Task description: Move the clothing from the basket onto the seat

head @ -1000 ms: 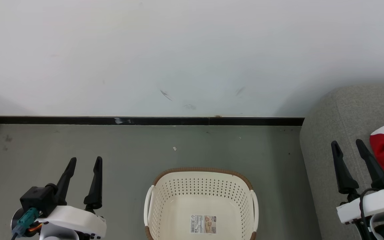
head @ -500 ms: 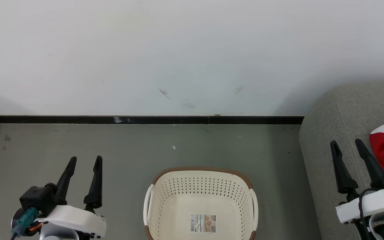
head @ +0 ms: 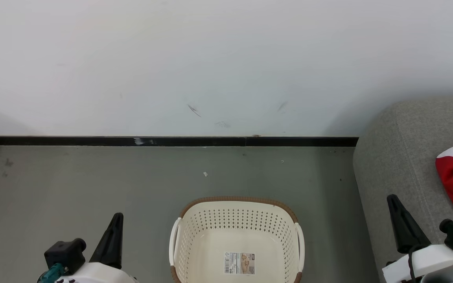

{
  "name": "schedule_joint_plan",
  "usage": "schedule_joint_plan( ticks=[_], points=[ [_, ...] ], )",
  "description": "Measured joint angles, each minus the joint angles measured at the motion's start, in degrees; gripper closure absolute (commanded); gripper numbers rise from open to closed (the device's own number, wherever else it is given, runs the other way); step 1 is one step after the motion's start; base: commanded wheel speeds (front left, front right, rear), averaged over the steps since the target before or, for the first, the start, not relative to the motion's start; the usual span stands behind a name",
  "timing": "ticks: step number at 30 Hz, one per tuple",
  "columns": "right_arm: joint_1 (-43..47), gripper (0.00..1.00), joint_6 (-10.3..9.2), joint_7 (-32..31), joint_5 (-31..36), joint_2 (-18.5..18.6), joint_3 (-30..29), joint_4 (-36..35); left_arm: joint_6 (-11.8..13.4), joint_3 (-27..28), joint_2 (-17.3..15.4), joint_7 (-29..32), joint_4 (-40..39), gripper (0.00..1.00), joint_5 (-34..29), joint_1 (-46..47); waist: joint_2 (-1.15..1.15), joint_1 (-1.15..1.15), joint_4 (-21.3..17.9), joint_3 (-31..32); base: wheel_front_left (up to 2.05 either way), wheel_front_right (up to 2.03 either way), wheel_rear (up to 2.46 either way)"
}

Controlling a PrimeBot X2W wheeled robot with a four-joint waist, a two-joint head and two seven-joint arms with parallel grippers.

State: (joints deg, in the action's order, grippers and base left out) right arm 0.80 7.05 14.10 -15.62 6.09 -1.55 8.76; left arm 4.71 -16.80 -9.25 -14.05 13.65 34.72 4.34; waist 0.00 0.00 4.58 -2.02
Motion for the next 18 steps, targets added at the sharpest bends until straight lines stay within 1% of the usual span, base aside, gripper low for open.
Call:
schedule_joint_plan(
  ticks=[2, 6, 14, 18],
  points=[
    [0.0, 1.0, 0.0, -0.1, -1.0, 0.0, -0.1, 0.2, -0.1, 0.2, 0.0, 0.5, 0.0, 1.0, 1.1, -0.1, 0.0, 0.0, 0.0, 0.0, 0.0, 0.0, 0.0],
    [0.0, 1.0, 0.0, -0.9, -4.6, -0.1, -0.5, 0.5, -0.4, 1.0, 0.2, 1.4, 0.0, 1.0, 4.3, -0.1, 0.0, 0.0, 0.0, 0.1, 0.0, 0.0, 0.0],
    [-0.1, 1.0, 0.0, -2.7, -12.2, -0.4, -1.0, 0.7, -1.2, 2.6, 0.7, 3.0, 0.0, 1.0, 8.8, -0.1, 0.0, 0.01, -0.3, 0.2, 0.0, 0.0, 0.0],
    [-0.1, 1.0, 0.0, -3.6, -15.0, -0.6, -1.2, 0.9, -1.6, 3.5, 1.0, 3.5, -0.1, 1.0, 11.0, -0.1, 0.0, 0.08, -0.6, 0.4, 0.0, 0.0, 0.0]
  ],
)
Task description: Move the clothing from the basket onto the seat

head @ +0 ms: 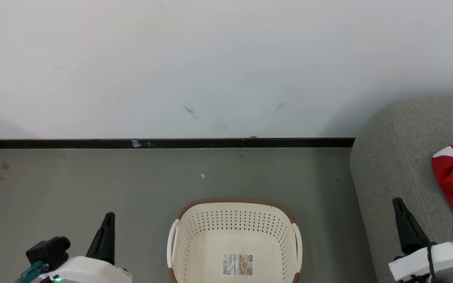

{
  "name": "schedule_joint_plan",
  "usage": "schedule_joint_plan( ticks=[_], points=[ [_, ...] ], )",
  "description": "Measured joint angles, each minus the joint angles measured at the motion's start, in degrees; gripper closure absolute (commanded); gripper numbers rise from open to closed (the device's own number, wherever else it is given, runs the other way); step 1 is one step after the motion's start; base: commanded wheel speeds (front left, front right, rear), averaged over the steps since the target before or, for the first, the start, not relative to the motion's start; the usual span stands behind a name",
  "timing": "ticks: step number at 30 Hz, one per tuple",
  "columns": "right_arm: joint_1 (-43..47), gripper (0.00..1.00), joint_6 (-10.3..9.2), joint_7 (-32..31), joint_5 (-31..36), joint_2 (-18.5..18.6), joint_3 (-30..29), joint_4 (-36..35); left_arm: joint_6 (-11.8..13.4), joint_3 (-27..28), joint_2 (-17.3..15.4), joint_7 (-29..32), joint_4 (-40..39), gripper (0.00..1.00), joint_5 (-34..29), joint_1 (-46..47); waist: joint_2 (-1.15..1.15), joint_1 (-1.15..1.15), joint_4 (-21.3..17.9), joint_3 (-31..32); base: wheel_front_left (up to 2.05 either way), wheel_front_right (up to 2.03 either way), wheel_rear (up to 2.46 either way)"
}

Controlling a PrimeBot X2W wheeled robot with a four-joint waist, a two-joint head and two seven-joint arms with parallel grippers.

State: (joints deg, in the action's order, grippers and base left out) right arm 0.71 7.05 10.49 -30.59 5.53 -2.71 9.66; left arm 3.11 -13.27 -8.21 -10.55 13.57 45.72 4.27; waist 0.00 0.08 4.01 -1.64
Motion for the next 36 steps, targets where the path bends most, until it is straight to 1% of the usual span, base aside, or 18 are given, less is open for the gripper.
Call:
schedule_joint_plan(
  ticks=[10, 18, 23, 36],
  points=[
    [-0.1, 1.0, 0.0, -2.3, -7.4, -0.3, -0.4, 0.5, -1.1, 2.2, 0.8, 2.0, -0.2, 1.0, 5.9, 0.0, 0.0, 0.35, -0.7, 0.6, 0.0, 0.0, 0.0],
    [-0.2, 1.0, 0.0, -4.0, -13.5, -0.7, -0.9, 0.9, -1.8, 3.7, 1.2, 3.5, -0.3, 1.0, 10.4, 0.0, 0.0, 0.43, -1.2, 0.9, 0.0, 0.0, 0.0],
    [-1.2, 1.0, 0.0, -4.7, -17.4, -1.0, -1.3, 1.6, -2.3, 4.8, 1.4, 4.7, -0.3, 1.0, 13.4, 0.0, 0.0, 0.41, -1.4, 1.1, 0.0, 0.0, 0.0],
    [-1.3, 1.0, 0.0, -7.5, -27.1, -1.4, -2.1, 2.5, -3.4, 7.4, 2.5, 7.1, -0.4, 1.0, 21.0, 0.0, 0.0, 0.1, -2.0, 1.1, 0.0, 0.0, 0.0]
  ],
)
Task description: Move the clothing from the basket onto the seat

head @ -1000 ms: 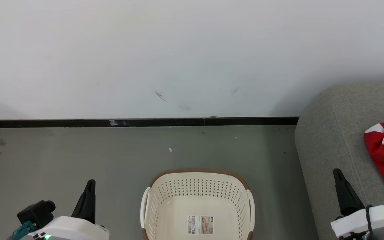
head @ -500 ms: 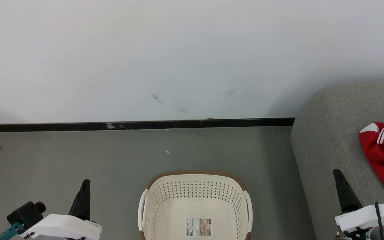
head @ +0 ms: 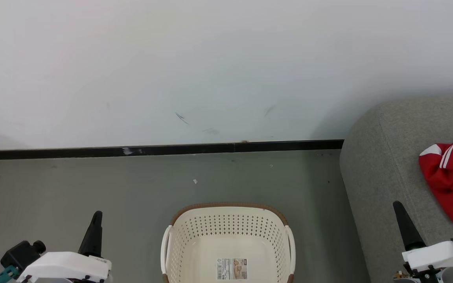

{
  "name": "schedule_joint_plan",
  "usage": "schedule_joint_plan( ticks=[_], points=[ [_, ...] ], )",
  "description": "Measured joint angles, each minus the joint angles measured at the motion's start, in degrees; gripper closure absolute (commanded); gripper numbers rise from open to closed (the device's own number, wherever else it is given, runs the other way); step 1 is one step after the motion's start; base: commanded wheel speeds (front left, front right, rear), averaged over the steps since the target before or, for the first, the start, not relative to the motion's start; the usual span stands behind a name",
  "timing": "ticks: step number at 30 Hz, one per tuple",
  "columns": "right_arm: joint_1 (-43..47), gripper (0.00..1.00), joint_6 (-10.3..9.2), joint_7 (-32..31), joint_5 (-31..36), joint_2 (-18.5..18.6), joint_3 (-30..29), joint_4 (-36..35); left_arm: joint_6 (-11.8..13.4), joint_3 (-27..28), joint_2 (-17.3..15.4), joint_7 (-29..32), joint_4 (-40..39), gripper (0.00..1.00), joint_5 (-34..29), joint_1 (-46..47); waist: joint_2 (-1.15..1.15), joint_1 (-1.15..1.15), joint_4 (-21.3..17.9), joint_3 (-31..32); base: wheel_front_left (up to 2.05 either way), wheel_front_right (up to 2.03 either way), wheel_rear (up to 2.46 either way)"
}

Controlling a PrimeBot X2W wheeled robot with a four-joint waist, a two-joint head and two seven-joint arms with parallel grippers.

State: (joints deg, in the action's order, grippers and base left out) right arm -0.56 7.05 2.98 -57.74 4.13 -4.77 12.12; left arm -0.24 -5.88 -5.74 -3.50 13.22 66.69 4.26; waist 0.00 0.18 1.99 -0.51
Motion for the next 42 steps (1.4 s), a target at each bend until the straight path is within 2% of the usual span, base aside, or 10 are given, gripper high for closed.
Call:
schedule_joint_plan(
  ticks=[13, 42],
  points=[
    [-1.2, 1.0, 0.0, -2.5, -9.9, -0.5, -0.6, 1.3, -1.0, 2.7, 0.7, 2.7, 0.0, 1.0, 7.5, 0.0, 0.0, -0.13, -0.6, 0.0, 0.0, 0.0, 0.0],
    [-3.5, 1.0, 0.0, -8.3, -31.8, -1.5, -2.3, 3.4, -4.0, 8.7, 2.6, 8.1, -0.1, 1.0, 24.4, 0.0, 0.0, -0.15, -1.9, 0.5, 0.0, 0.0, 0.0]
  ],
)
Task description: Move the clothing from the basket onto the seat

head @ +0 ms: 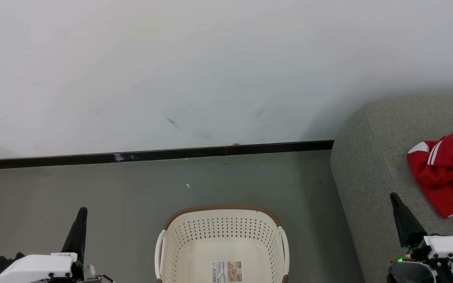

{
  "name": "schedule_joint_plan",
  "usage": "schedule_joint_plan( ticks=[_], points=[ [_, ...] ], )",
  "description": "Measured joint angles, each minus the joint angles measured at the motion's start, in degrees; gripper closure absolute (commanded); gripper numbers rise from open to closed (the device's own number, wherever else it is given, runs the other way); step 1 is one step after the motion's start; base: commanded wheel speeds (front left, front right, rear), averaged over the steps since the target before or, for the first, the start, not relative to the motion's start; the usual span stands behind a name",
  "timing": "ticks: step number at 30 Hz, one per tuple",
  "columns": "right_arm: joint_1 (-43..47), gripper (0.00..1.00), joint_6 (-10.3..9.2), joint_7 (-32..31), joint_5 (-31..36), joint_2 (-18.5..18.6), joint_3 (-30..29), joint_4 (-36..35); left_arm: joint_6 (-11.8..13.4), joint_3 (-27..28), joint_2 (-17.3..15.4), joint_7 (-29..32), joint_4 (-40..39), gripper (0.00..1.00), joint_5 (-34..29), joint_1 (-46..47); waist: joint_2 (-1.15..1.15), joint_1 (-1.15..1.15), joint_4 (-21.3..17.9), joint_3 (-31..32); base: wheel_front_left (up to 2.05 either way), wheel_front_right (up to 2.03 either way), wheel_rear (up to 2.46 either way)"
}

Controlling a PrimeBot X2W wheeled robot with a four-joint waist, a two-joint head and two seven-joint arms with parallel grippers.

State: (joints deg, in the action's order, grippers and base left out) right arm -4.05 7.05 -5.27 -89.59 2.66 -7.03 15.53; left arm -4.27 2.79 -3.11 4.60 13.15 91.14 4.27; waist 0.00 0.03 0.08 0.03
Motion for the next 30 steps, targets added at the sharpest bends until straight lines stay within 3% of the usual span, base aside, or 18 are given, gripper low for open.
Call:
schedule_joint_plan(
  ticks=[30],
  points=[
    [0.0, 1.0, 0.0, -0.6, -2.2, -0.2, -0.1, 0.2, -0.5, 0.6, 0.4, 0.5, 0.0, 1.0, 1.7, 0.0, 0.0, -0.01, -0.1, 0.0, 0.0, 0.0, 0.0]
  ],
)
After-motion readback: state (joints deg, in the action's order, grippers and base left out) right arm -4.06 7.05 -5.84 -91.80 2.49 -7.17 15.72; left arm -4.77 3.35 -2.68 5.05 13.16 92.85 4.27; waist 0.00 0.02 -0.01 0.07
